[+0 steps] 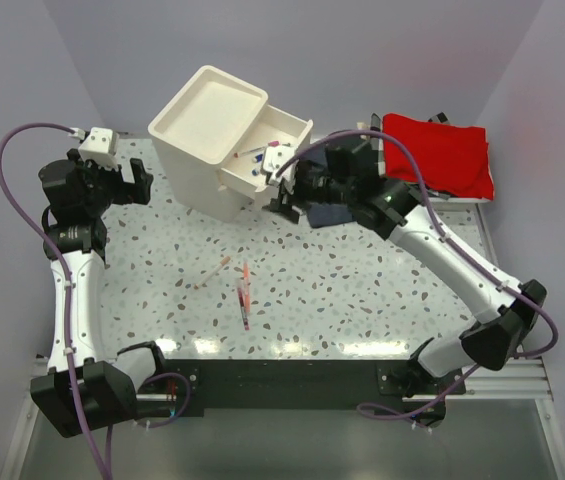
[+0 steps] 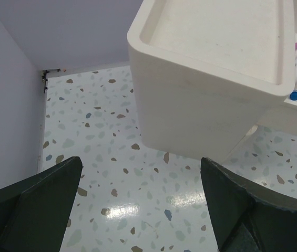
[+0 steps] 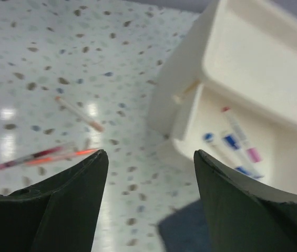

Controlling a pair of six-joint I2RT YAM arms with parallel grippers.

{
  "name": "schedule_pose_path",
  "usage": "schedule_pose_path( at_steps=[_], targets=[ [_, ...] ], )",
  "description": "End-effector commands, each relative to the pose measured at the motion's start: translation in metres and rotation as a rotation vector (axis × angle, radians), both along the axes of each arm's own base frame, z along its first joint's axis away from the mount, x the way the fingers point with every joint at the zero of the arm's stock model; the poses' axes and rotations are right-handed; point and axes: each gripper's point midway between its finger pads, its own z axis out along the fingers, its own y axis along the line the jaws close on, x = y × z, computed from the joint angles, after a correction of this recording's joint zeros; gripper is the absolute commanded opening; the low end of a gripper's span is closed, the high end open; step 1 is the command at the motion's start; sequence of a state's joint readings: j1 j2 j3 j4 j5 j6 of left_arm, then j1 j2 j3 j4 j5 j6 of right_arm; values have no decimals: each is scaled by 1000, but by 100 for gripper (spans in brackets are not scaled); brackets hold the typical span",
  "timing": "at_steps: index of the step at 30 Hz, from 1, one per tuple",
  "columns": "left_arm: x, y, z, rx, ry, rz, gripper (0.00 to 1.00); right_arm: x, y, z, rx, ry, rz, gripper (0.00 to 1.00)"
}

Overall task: Sort the stationery into containers
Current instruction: Pick up the pen from the center of the board.

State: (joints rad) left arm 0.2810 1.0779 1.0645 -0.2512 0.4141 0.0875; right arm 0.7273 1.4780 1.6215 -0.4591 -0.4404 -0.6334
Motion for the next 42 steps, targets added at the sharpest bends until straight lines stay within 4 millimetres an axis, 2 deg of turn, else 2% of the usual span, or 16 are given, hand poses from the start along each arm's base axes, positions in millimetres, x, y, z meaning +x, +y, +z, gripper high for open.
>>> schedule_pose_path(
  at_steps=[1,2,4,5,7,8,9,10,13,14,18,25,36,42],
  targets=[
    [0,4,8,3,-31,23,100,-38,7,-102,-3,566,-306,69],
    [0,5,6,4,-26,27,100,-49,16,-116,23,648,-377,70],
    [-1,6,4,9,-22,34,100,-45,19,-137,24,684,-510,65],
    [-2,6,4,9,-20,34,100,-52,27,-146,33,737,-556,64],
    [-3,6,2,13,-12,35,100,-50,34,-174,-7,742,-639,64],
    [-3,7,2,16,-11,36,100,-53,41,-180,-2,752,-659,65],
    [-4,8,2,19,-9,40,100,-50,43,-188,-3,753,-694,65],
    [-4,8,1,20,-5,41,100,-44,43,-206,-27,757,-742,66],
    [-6,8,1,31,1,41,100,-32,48,-222,-35,754,-823,67],
    [-7,7,2,34,1,38,100,-28,52,-235,-51,772,-852,66],
    [-9,9,0,52,7,41,100,-20,64,-260,-70,759,-906,66],
    [-11,6,-2,53,12,41,100,-24,83,-286,-109,775,-905,63],
    [-11,3,0,74,6,43,100,-41,75,-327,-211,790,-938,57],
    [-9,4,-2,74,9,44,100,-46,72,-350,-267,778,-941,50]
  ],
)
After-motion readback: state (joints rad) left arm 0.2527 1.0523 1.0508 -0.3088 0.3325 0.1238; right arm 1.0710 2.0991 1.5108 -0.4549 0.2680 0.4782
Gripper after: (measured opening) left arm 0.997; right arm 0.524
